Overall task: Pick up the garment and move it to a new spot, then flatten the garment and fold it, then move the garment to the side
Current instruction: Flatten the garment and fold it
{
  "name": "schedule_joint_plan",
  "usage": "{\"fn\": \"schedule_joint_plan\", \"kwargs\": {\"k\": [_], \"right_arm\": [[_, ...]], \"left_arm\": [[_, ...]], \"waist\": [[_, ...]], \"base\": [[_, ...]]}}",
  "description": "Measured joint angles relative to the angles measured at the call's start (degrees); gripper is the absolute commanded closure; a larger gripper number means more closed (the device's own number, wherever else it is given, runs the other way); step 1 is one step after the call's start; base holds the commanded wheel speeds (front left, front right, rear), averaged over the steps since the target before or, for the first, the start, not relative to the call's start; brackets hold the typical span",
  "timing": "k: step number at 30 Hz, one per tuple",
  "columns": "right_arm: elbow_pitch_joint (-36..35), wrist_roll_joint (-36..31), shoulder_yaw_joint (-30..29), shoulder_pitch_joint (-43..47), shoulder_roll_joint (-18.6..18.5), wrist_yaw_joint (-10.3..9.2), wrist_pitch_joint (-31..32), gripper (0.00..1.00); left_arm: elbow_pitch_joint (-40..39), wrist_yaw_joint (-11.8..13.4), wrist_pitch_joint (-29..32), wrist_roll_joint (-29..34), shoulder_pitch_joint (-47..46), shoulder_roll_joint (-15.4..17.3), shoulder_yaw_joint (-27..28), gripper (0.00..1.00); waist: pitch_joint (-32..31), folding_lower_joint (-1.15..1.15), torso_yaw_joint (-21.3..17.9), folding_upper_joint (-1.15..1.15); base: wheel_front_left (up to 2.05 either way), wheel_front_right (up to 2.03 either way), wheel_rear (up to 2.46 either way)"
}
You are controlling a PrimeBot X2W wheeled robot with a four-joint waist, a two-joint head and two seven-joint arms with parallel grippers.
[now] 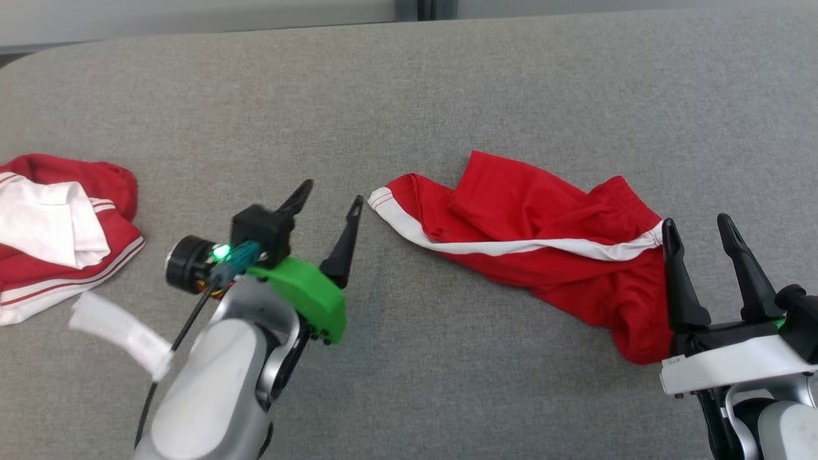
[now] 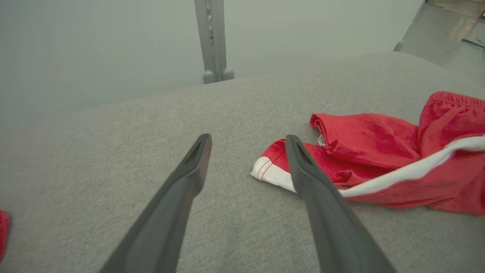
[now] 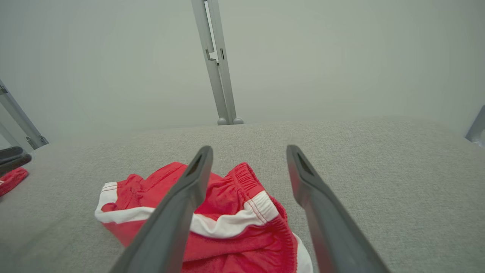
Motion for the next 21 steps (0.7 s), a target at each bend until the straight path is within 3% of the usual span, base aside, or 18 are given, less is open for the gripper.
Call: {"fn": "schedule_joint_plan", "kwargs": {"k": [4, 13, 14, 15, 16, 21], "right_arm": [[0.3, 0.0, 0.8, -1.7, -0.2, 0.0, 0.0, 0.0], [2.7, 0.6, 2.8, -4.0, -0.7, 0.0, -0.6, 0.0], [3.2, 0.7, 3.2, -4.1, -1.1, 0.0, -0.6, 0.0], [3.5, 0.8, 3.7, -4.3, -1.5, 0.0, -0.3, 0.0], [3.7, 0.9, 4.1, -4.4, -2.0, 0.0, 0.2, 0.0], [4.0, 1.5, 6.4, -4.6, -4.0, 0.0, 2.5, 0.0]], "left_arm": [[6.6, -2.0, 5.8, -1.0, -6.6, -2.2, -3.2, 0.0], [22.4, -3.3, 8.6, -3.3, -14.9, -3.2, -3.8, 0.0], [23.6, -3.4, 8.6, -3.9, -15.3, -3.3, -3.7, 0.18], [24.3, -3.4, 8.5, -4.2, -15.8, -3.2, -3.7, 0.53], [24.9, -3.5, 8.3, -4.5, -16.2, -3.2, -3.7, 1.0], [27.2, -4.0, 6.9, -5.7, -17.2, -3.2, -5.1, 1.0]], "waist": [[2.6, 0.0, -1.0, 0.0], [7.1, 0.0, -4.6, 0.0], [7.4, 0.0, -5.0, 0.0], [7.6, 0.0, -5.3, 0.0], [7.8, 0.0, -5.5, 0.0], [8.0, 0.0, -5.6, 0.0]], "base": [[0.0, 0.0, 0.0], [0.0, 0.0, 0.0], [0.0, 0.0, 0.0], [0.0, 0.0, 0.0], [0.0, 0.0, 0.0], [0.0, 0.0, 0.0]]}}
